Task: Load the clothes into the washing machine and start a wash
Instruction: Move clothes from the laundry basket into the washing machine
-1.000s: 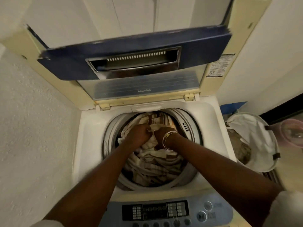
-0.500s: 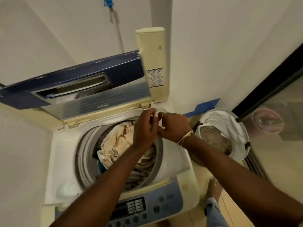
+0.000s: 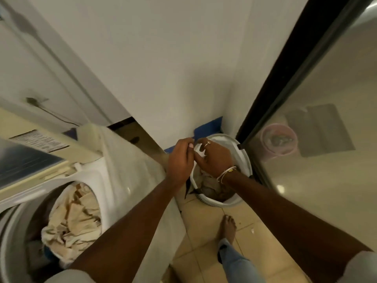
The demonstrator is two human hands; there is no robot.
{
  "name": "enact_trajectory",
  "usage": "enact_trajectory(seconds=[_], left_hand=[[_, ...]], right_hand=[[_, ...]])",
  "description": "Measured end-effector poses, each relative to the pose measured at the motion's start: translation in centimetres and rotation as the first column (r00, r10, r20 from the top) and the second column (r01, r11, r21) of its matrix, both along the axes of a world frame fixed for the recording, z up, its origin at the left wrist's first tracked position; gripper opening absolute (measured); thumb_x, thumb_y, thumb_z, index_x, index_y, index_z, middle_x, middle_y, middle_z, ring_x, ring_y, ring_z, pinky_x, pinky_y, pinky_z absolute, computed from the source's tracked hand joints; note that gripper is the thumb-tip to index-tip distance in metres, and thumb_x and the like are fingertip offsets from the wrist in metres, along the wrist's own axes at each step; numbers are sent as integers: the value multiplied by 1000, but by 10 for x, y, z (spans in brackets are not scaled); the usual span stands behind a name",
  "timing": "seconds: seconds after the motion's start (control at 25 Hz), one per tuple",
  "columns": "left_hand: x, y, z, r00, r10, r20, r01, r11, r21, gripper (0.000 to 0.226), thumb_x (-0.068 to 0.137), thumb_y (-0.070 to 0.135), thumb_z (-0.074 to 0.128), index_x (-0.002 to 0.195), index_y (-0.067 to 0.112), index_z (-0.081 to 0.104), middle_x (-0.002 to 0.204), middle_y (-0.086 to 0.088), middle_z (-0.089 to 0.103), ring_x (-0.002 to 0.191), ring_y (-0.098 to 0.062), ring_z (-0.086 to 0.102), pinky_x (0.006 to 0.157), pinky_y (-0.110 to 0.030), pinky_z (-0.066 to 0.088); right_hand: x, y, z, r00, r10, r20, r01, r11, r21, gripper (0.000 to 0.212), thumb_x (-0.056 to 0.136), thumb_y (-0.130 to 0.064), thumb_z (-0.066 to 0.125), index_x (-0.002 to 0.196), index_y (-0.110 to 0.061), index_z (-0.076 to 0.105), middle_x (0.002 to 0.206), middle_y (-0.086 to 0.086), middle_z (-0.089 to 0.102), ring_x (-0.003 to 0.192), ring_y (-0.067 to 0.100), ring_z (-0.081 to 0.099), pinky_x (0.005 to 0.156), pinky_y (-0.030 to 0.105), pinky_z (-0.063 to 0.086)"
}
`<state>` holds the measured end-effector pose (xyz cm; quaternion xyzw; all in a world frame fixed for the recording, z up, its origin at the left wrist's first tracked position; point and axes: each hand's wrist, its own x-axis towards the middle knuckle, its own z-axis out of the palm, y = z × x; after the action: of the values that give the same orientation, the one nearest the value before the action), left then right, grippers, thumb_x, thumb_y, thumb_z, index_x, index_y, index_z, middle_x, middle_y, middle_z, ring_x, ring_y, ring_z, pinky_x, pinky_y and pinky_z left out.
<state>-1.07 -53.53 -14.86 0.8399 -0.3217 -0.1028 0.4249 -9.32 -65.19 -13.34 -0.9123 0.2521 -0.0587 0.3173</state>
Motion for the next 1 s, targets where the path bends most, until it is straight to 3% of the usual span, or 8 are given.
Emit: enact_trajectory(seconds=[0.16,0.28,0.4,0.52,0.6,0.76,0.84,1.0], left_hand=[[-16,-34,-70,992,23,-121,-9,993,118,19,103,22,50,114,12,62,100,4,64,91,-10,62,80,-9,47],[-27,-43,-130,963,24,-269,26,984,179,21,103,20,49,119,14,61,111,1,66,102,-7,60,92,-19,50],[-34,-52,-198,916,79,-394,45,954,296,22,101,18,49,121,14,60,114,5,63,108,-12,60,97,-24,47],[-48,-63,-273,838,189,-511,28,922,387,56,94,46,47,137,10,50,136,-9,55,128,-25,52,109,-29,38],[-51,-68,-330,791,242,-562,13,912,411,82,86,64,45,144,7,40,145,-16,47,134,-30,46,114,-43,37],[-38,-84,-419,870,258,-421,-43,889,456,70,85,54,54,141,11,47,140,-12,52,130,-30,50,111,-48,39],[-23,-94,-451,885,245,-395,-26,874,485,72,85,60,37,141,16,48,142,-8,52,131,-25,49,112,-46,38],[7,-99,-528,930,156,-332,67,817,573,66,90,62,19,144,32,41,149,7,45,136,-11,42,117,-38,33]], right_hand=[[-19,-57,-79,952,74,-297,-84,996,-22,41,93,-47,49,114,-14,61,107,8,66,98,27,63,83,42,52],[-35,-78,-155,877,172,-449,-167,985,50,71,87,-66,36,138,-19,47,137,6,54,126,26,51,107,43,39],[-44,-93,-237,797,216,-563,-157,976,152,95,75,-77,33,147,-16,36,147,9,44,134,28,42,113,43,32],[-46,-97,-316,710,282,-645,-179,958,223,97,80,-73,40,155,-15,17,158,10,23,145,29,25,119,44,14],[-42,-96,-367,683,301,-665,-215,953,212,100,76,-75,45,155,-20,16,160,10,19,145,31,22,120,45,15],[-35,-93,-451,658,315,-684,-230,949,215,102,77,-65,63,155,-22,13,160,13,9,146,35,16,118,49,15],[-25,-91,-488,652,337,-679,-266,941,211,107,76,-65,64,156,-24,6,161,16,1,147,38,10,118,50,10],[-5,-79,-557,621,334,-709,-233,942,240,126,60,-66,76,152,-41,-7,158,22,-2,143,49,11,112,62,23]])
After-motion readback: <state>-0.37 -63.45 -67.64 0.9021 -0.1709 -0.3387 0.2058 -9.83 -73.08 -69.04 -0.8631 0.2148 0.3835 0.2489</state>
